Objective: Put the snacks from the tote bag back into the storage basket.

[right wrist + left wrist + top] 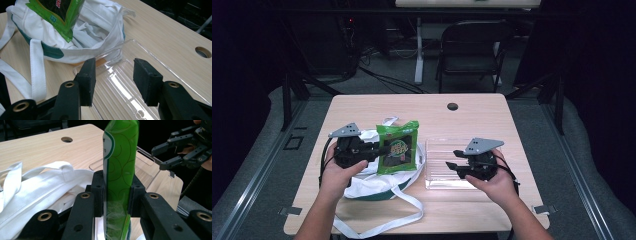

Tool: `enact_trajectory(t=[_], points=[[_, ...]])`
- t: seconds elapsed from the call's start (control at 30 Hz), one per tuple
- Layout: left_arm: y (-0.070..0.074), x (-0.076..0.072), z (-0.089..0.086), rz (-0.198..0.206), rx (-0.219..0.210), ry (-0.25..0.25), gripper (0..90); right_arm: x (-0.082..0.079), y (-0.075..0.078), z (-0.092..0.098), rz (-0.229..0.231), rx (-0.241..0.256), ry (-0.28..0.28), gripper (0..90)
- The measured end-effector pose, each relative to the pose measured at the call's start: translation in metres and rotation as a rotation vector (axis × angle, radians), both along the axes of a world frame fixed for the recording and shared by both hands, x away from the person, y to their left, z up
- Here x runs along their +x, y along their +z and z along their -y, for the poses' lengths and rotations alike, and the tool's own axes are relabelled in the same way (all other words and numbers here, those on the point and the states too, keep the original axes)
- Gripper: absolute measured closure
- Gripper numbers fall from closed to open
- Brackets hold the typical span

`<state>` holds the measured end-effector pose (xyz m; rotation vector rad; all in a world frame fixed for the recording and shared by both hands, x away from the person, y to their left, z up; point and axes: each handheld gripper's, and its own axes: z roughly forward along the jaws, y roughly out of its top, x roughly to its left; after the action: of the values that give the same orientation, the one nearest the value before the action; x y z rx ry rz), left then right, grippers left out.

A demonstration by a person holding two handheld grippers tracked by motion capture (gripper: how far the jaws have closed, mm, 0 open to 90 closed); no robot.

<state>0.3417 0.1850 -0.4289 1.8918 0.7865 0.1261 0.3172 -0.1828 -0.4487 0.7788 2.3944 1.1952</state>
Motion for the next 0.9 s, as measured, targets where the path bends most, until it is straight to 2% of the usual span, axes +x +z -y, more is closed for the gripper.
enact_trajectory(t=[0.2, 0.57, 0.9], points=[[0.002, -0.002, 0.002, 0.009, -0.001, -0.009, 72.5, 0.004, 0.010, -0.005, -0.004, -0.022, 0.027, 53.1], [0.002, -0.003, 0.006, 0.011, 0.003, -0.022, 72.5, 0.013, 0.040, -0.011, -0.018, -0.059, 0.091, 53.6], [0.002, -0.004, 0.009, 0.005, -0.005, -0.035, 72.5, 0.019, 0.064, -0.021, -0.006, -0.137, 0.147, 53.0]])
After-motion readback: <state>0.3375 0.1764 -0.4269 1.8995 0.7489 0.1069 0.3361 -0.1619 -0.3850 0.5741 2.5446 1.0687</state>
